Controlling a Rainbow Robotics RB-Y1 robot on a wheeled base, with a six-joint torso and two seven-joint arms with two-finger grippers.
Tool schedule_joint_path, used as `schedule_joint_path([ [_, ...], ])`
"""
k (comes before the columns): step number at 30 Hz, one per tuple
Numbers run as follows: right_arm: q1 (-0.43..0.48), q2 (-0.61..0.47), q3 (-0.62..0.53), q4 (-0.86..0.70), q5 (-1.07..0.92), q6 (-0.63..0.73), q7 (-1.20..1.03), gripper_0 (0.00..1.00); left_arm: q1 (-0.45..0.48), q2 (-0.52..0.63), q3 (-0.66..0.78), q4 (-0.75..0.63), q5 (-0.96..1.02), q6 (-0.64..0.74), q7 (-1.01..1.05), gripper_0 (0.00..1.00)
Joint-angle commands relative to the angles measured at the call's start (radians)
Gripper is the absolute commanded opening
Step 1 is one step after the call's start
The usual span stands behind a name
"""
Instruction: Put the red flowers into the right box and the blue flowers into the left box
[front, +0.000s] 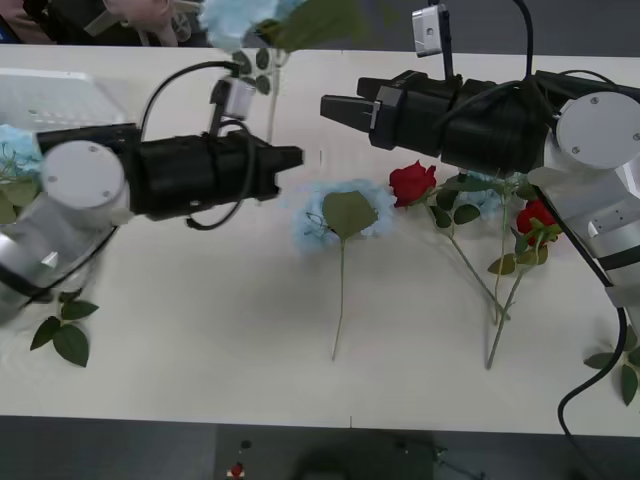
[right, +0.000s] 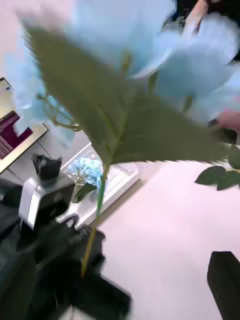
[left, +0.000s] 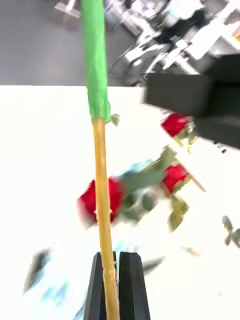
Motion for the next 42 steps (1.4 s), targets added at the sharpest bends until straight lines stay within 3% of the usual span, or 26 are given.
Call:
schedule_joint_path([
  [1, -0.042, -0.069, -0.006, -0.013, -0.019, 0.036, -0.029, 1.0, -0.027, 0.376, -0.019, -0.037, 0.08, 0.05, -0.002, 0.0],
  [5, -0.04, -0.151, 0.011, -0.013, -0.099, 0.1, -0.149, 1.0, -0.026, 0.618, -0.017, -0.031, 0.081, 0.164, -0.005, 0.0],
  [9, -0.023, -0.25, 0.046, -0.019, -0.126, 0.139, -0.345, 1.0, 0.002, 0.753, -0.019, 0.052, -0.003, 0.207, -0.008, 0.0],
  [15, 0.026, -0.448, 0.127, -0.118, -0.004, 0.125, -0.706, 1.0, 0.039, 0.724, -0.02, 0.208, -0.174, 0.202, 0.007, 0.0],
  [20, 0.079, -0.525, 0.133, -0.202, 0.162, 0.154, -1.009, 1.0, 0.04, 0.664, -0.02, 0.361, -0.258, 0.193, 0.016, 0.0],
  [24, 0.099, -0.548, 0.133, -0.251, 0.375, 0.275, -1.187, 1.0, 0.04, 0.612, -0.02, 0.434, -0.278, 0.161, 0.022, 0.02],
  [25, 0.104, -0.548, 0.133, -0.256, 0.435, 0.312, -1.229, 1.0, 0.04, 0.603, -0.022, 0.452, -0.282, 0.145, 0.022, 0.21],
  [26, 0.105, -0.548, 0.135, -0.256, 0.46, 0.33, -1.252, 1.0, 0.04, 0.6, -0.022, 0.46, -0.286, 0.138, 0.024, 0.31],
  [29, 0.121, -0.529, 0.135, -0.231, 0.578, 0.39, -1.338, 1.0, 0.037, 0.597, -0.02, 0.461, -0.29, 0.127, 0.024, 0.84],
  [30, 0.128, -0.526, 0.133, -0.219, 0.596, 0.389, -1.351, 1.0, 0.036, 0.602, -0.02, 0.444, -0.279, 0.127, 0.022, 0.92],
  [34, 0.155, -0.523, 0.14, -0.167, 0.662, 0.364, -1.393, 1.0, 0.039, 0.631, -0.02, 0.32, -0.198, 0.128, 0.022, 0.96],
  [37, 0.161, -0.523, 0.166, -0.113, 0.731, 0.349, -1.423, 1.0, 0.039, 0.64, -0.005, 0.2, 0.012, 0.141, 0.025, 0.96],
  [39, 0.161, -0.523, 0.204, -0.065, 0.76, 0.307, -1.428, 1.0, 0.039, 0.609, 0.014, 0.165, 0.164, 0.152, 0.028, 0.96],
  [42, 0.155, -0.523, 0.261, 0.002, 0.766, 0.215, -1.43, 1.0, 0.037, 0.537, 0.063, 0.131, 0.175, 0.152, 0.042, 0.96],
])
